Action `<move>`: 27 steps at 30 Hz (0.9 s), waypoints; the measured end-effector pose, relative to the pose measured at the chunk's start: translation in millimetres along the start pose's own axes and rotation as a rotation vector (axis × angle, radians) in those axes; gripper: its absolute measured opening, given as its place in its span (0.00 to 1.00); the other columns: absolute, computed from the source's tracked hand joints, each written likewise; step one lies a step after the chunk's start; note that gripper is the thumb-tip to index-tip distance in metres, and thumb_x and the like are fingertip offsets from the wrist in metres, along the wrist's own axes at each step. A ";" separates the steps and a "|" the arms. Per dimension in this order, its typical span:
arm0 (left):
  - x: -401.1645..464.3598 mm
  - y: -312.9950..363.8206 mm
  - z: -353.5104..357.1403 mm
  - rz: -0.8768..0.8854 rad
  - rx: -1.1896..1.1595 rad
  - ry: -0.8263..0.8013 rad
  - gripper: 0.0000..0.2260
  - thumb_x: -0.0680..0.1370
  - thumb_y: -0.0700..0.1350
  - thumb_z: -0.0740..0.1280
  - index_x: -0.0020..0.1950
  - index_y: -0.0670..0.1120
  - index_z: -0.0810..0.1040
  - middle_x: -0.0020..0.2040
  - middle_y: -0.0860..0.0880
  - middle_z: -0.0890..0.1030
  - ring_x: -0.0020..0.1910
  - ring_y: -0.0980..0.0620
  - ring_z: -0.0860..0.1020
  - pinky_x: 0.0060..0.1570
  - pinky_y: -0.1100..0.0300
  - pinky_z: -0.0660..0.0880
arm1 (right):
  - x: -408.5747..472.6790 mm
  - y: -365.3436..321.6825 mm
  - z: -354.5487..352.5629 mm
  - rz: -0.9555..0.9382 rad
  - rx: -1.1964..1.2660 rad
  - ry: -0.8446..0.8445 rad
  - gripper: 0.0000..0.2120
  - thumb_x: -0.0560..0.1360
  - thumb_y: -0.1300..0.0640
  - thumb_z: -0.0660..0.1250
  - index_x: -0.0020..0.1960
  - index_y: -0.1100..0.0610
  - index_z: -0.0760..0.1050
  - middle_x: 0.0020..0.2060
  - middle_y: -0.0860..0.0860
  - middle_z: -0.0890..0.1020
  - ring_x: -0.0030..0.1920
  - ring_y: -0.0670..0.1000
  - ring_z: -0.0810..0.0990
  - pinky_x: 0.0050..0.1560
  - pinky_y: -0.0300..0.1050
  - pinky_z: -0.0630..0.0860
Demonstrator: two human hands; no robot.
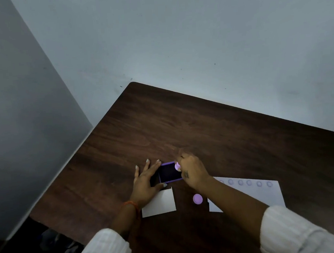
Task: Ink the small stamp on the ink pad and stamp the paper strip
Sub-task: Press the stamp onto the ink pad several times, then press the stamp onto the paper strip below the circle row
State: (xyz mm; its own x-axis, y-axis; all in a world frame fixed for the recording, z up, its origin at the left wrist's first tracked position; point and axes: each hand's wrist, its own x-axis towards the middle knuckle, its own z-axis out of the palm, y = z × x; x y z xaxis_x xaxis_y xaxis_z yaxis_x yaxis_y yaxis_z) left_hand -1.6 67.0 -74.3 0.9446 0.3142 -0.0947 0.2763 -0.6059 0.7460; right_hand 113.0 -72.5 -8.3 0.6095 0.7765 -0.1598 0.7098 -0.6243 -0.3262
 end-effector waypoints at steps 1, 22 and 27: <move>0.0 -0.1 0.0 0.004 -0.001 -0.002 0.34 0.72 0.47 0.71 0.74 0.53 0.59 0.75 0.53 0.61 0.76 0.54 0.47 0.73 0.49 0.32 | 0.8 0.7 -3.5 0.027 0.063 0.006 0.07 0.75 0.65 0.61 0.50 0.63 0.76 0.50 0.61 0.78 0.51 0.58 0.77 0.50 0.48 0.73; -19.6 38.7 12.8 0.104 0.114 0.010 0.38 0.69 0.65 0.66 0.74 0.54 0.56 0.75 0.57 0.52 0.75 0.55 0.45 0.74 0.50 0.40 | -133.8 57.2 -12.7 0.830 2.149 0.298 0.07 0.73 0.65 0.68 0.49 0.65 0.81 0.45 0.59 0.87 0.45 0.51 0.86 0.41 0.43 0.84; -30.5 65.2 47.9 0.251 0.271 -0.108 0.33 0.72 0.62 0.64 0.74 0.57 0.56 0.77 0.56 0.52 0.77 0.52 0.46 0.73 0.52 0.37 | -144.7 59.6 -10.4 0.866 2.193 0.315 0.07 0.73 0.64 0.67 0.49 0.65 0.80 0.44 0.60 0.86 0.45 0.53 0.85 0.44 0.46 0.83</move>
State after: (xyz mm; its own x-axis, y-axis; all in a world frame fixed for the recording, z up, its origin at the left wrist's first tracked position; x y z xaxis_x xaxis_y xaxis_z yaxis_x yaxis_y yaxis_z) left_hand -3.9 -17.1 -54.4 0.9980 0.0615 -0.0109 0.0572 -0.8302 0.5545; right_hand 70.8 -222.9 5.0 0.6079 0.3290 -0.7227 -0.7710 0.4620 -0.4382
